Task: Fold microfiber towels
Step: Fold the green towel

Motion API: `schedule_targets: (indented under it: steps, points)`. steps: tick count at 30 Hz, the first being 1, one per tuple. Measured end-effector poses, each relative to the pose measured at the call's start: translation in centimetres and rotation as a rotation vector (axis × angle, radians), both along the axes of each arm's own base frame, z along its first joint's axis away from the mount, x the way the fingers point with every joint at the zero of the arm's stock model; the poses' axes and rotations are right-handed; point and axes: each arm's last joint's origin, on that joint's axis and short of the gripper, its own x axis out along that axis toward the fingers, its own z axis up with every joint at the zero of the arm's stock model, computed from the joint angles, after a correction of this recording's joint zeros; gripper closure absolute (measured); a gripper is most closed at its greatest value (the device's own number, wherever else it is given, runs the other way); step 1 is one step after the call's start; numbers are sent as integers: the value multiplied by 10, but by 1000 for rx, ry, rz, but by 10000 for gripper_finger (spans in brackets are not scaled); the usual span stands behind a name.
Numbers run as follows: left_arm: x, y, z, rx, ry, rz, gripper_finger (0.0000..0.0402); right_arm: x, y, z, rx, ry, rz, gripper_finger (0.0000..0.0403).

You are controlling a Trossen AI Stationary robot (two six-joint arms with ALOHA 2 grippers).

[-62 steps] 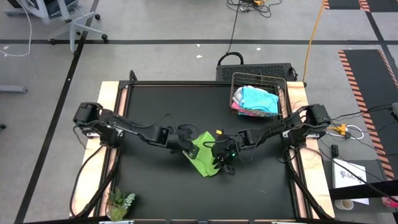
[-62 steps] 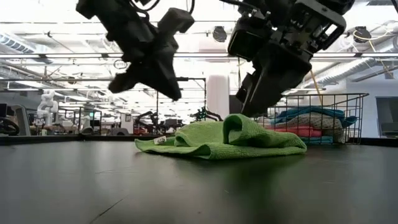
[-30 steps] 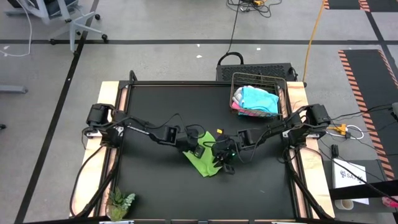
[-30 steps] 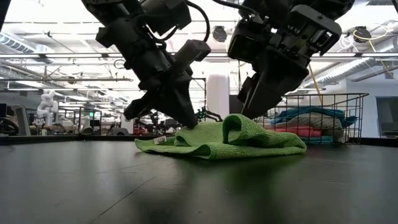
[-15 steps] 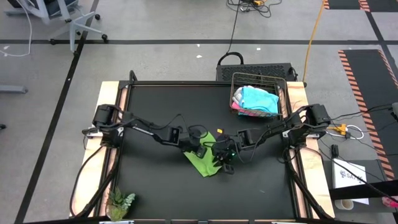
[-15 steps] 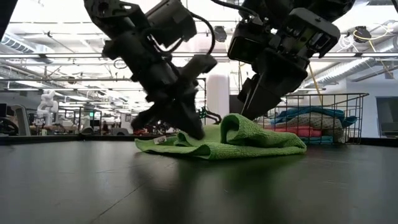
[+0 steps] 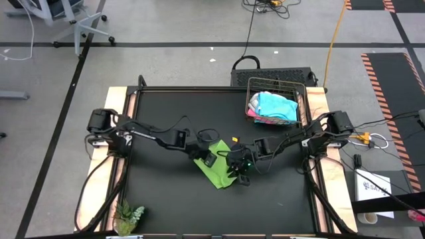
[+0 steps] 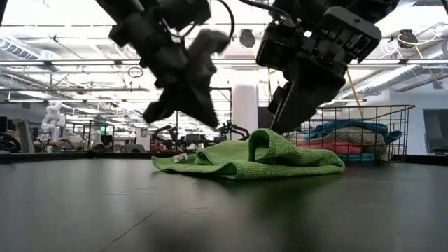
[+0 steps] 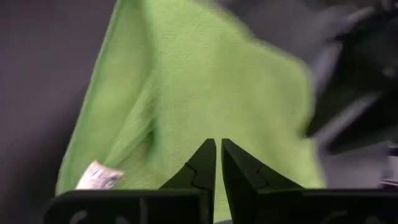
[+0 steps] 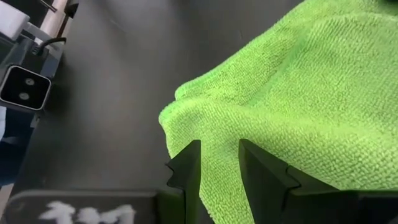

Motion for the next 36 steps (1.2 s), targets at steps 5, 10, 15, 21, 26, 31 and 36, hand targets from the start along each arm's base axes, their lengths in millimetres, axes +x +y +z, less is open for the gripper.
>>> schedule_targets:
  steps: [5, 10, 15, 21, 26, 31, 36]
  points:
    - [-7, 5, 13, -5, -2, -34, 375, -1, 0, -1, -1, 10, 1, 303]
    - [-9, 7, 15, -47, 6, -106, 375, -2, 0, -1, -4, 18, 6, 303]
    - [-11, 11, 11, -67, 41, -136, 375, -2, 0, -2, -5, 19, 8, 303]
    - [-10, 16, 12, -84, 26, -141, 334, -3, 0, -2, 10, 30, 27, 303]
    - [-9, 17, 12, -54, 21, -96, 258, -3, 0, -2, 10, 32, 28, 303]
    - [-10, 20, 10, 8, 49, -22, 214, -3, 0, -2, 5, 30, 34, 303]
    - [-4, 20, -5, -23, 64, -14, 207, -3, 0, -2, -6, 24, 46, 303]
